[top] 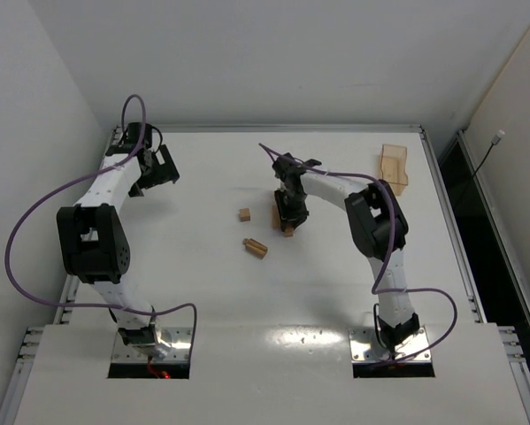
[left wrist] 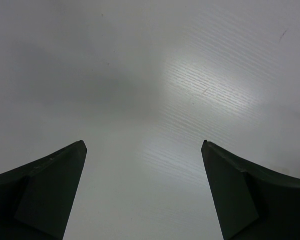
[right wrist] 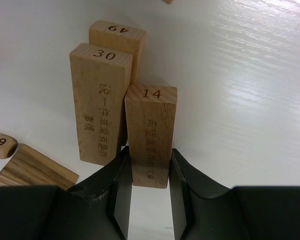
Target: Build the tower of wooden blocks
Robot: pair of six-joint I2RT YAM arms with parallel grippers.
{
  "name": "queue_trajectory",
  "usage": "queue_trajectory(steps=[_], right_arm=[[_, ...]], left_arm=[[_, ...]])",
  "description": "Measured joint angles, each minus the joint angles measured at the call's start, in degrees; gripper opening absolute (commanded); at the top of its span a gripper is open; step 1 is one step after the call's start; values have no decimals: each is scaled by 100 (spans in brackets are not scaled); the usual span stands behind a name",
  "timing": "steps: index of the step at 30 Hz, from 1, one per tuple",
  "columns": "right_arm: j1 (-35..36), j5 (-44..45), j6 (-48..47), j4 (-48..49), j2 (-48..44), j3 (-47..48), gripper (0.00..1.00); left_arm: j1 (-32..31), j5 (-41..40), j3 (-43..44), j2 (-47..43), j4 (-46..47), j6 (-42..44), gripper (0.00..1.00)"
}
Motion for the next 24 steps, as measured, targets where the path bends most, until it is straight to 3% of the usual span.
queue_trajectory(steps=[17, 19, 21, 24], right_arm=[[-120, 219, 170, -59, 79, 133, 0], [-120, 223, 170, -59, 105, 175, 6], [-120, 221, 168, -68, 118, 197, 21], [-120, 221, 168, -70, 120, 201, 23]], left_arm=[[0, 48, 0, 0, 4, 17, 100], [0, 48, 0, 0, 4, 17, 100], [0, 48, 0, 0, 7, 17, 100], [0, 48, 0, 0, 7, 17, 100]])
